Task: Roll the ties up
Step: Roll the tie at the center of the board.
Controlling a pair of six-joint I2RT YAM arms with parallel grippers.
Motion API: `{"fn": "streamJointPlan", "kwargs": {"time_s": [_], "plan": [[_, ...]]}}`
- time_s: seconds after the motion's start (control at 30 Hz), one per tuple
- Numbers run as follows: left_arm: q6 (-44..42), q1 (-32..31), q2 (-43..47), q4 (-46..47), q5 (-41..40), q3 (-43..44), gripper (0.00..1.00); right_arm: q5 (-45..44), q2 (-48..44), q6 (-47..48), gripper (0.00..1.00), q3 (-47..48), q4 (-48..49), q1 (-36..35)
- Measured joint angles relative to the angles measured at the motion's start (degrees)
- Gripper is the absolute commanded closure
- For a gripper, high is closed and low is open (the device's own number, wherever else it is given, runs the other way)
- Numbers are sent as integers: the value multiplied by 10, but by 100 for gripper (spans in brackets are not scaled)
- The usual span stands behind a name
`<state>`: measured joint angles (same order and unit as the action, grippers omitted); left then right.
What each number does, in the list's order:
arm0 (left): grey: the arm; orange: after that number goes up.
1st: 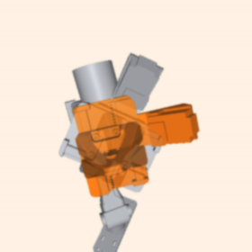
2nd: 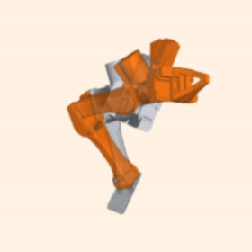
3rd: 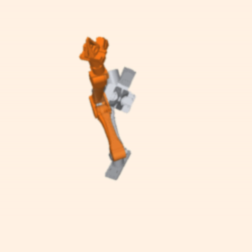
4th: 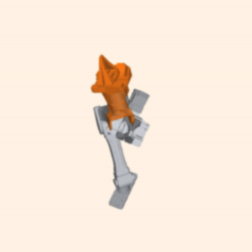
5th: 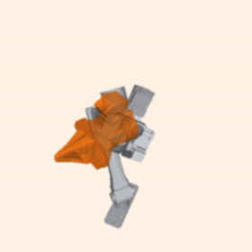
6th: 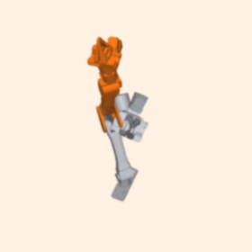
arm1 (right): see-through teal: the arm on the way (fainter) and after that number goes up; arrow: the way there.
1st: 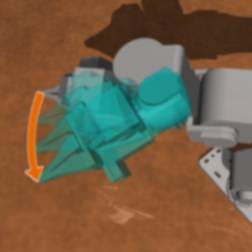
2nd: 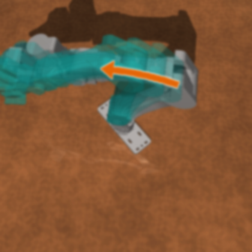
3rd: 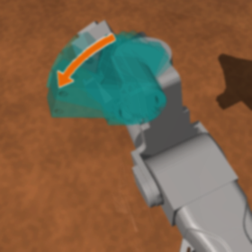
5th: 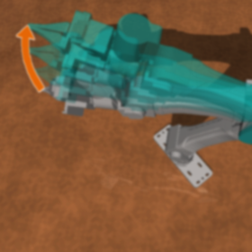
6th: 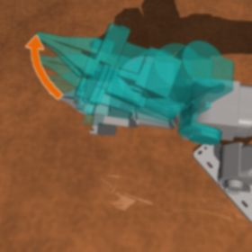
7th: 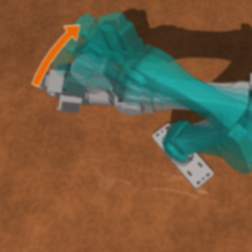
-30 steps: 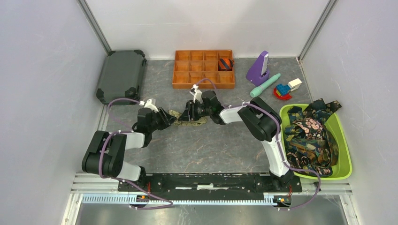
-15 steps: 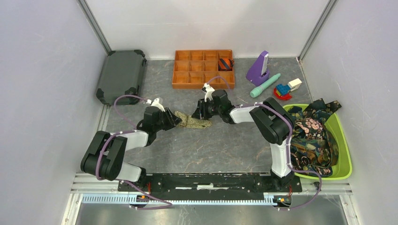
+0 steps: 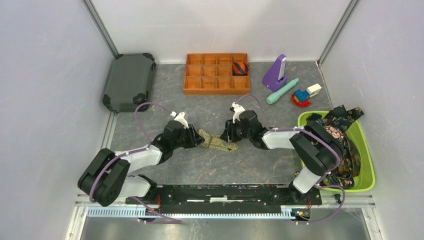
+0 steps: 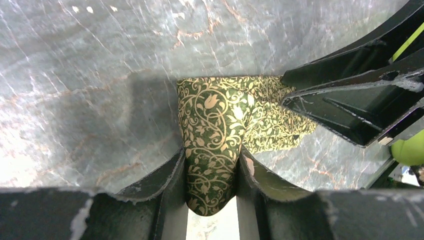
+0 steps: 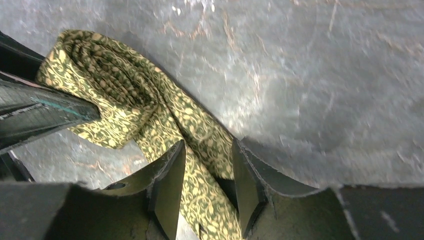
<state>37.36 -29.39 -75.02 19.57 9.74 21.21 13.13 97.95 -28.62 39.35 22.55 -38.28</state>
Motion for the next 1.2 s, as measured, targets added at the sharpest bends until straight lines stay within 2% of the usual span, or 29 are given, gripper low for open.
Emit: {"fn": "streamJointPlan", "kwargs": {"time_s": [0.13,0.3,0.53,0.7,1.2], "plan": [[6,-31,33,-27,-30,-11,64,-24,-58,19,50,-36,-40,-4],[19,-61,54,-49,-81,-14,64,-40,-97,36,53,-55,-61,-21],[33,-80,54,-56,-116,-13,64,-13,-89,46,58,-55,-21,-68],[42,-85,60,-65,-127,-11,64,-5,-45,45,60,-53,14,-69],[70,-86,92,-92,-183,-11,64,-19,-18,42,61,-52,65,-79]]}}
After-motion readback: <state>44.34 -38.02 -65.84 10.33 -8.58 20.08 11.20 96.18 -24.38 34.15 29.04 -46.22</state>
